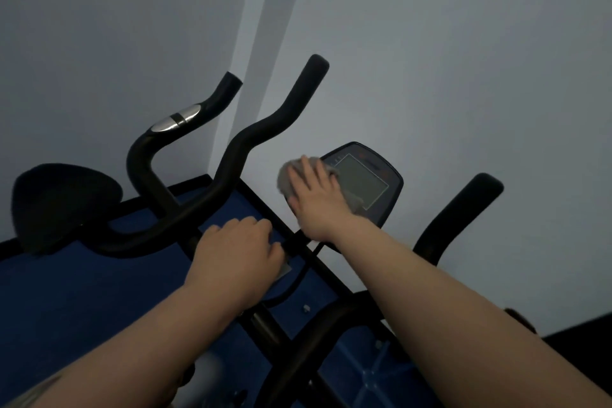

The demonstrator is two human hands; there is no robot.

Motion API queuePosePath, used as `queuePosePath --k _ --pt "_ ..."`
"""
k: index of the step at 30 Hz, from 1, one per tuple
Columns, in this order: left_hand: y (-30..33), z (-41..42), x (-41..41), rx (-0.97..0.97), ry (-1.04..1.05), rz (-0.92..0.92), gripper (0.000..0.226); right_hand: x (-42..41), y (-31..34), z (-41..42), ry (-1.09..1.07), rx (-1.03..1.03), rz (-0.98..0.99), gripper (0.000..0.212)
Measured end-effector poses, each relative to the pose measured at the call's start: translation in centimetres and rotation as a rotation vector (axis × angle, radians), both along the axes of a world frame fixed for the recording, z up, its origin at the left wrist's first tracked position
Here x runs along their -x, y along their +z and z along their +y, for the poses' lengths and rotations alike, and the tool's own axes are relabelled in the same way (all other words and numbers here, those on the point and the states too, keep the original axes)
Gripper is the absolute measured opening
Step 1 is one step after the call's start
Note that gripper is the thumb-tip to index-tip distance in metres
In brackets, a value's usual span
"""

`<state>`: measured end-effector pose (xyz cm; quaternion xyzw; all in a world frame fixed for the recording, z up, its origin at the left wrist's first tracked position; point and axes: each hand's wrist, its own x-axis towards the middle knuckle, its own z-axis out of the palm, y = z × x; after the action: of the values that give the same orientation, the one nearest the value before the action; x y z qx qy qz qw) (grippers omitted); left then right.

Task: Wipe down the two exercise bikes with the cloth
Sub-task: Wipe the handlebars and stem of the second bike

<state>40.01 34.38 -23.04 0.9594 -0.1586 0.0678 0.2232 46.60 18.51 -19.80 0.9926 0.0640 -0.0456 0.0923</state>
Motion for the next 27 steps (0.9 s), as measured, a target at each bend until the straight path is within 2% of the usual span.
queuePosePath --k 2,5,9,12,15,18,23,27 --pt "0.1 0.0 -0.1 0.017 -0.003 0.002 0.027 2.2 -0.5 -1.4 0.049 0.053 0.115 0.069" --pt "0.0 0.1 -0.1 0.009 -0.036 0.030 0.029 3.7 1.2 -5.1 -0.106 0.173 0.220 0.073" --pt "0.0 0.1 -0.1 0.003 -0.034 0.043 0.029 1.2 3.1 -5.1 -0.336 0.067 0.106 0.072" --pt "0.0 0.1 0.0 0.022 -0.034 0.036 0.030 1.4 2.4 -2.8 -0.306 0.022 0.107 0.074" --pt "0.1 0.1 -0.1 0.021 -0.036 0.027 0.031 4.7 1.4 -3.2 -0.214 0.102 0.262 0.079" --pt "0.0 0.1 0.0 0.023 -0.045 0.017 0.031 6.4 1.4 -4.2 -0.298 0.142 0.316 0.079" --pt "-0.3 0.3 0.0 0.044 -0.014 -0.004 0.031 1.5 2.6 -5.3 -0.491 0.056 0.119 0.079" --pt "-0.4 0.1 0.1 0.047 -0.006 -0.014 0.029 -2.3 3.3 -5.5 -0.461 -0.005 -0.005 0.075"
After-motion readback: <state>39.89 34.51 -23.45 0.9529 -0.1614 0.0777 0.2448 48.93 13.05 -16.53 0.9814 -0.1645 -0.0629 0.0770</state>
